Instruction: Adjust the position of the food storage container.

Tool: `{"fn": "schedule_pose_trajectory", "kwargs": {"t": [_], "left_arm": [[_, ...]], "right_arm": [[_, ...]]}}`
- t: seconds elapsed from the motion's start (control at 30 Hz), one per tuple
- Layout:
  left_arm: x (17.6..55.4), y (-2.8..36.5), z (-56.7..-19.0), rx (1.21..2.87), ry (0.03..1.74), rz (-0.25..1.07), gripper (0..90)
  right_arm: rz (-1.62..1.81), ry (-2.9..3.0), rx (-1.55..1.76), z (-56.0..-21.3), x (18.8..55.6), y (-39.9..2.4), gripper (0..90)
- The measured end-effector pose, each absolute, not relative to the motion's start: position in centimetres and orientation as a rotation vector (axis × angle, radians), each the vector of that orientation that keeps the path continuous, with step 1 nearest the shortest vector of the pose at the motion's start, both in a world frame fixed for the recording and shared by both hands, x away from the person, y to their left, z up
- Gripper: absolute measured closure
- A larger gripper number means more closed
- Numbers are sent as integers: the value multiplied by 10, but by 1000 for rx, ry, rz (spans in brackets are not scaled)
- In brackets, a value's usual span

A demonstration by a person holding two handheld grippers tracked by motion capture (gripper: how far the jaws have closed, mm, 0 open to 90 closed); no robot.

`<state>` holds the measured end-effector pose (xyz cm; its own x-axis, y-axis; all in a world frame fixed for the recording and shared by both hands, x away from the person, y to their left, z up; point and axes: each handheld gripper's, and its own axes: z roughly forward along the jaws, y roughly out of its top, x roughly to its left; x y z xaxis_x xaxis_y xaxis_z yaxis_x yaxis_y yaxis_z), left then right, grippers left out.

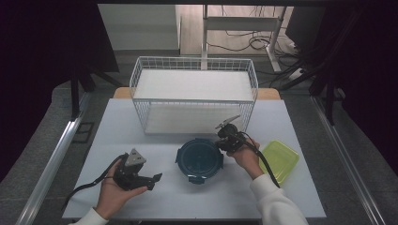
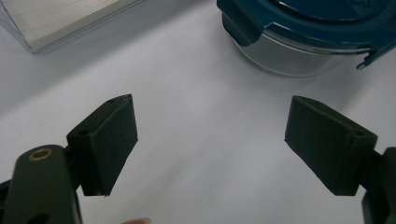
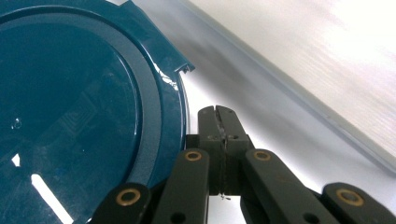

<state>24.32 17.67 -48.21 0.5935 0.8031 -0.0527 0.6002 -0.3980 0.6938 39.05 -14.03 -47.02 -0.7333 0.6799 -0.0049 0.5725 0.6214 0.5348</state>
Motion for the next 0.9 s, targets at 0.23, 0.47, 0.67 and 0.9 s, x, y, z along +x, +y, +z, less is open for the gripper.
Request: {"fn": "schedule_pose_trajectory", "kwargs": {"t": [0.23,0.47,0.67,0.9], "left_arm": [[243,177,-482,2135,1108,381,166],[244,177,-482,2135,1108,379,166],[244,177,-482,2134,1107,380,166],[243,178,-482,2135,1106,382,166]], "right_arm": [[771,2658,1004,-471,383,-133,891],[798,2673,973,-472,378,-125,891],[838,2677,972,-475,373,-114,891],[858,2672,980,-476,372,-107,891]]}}
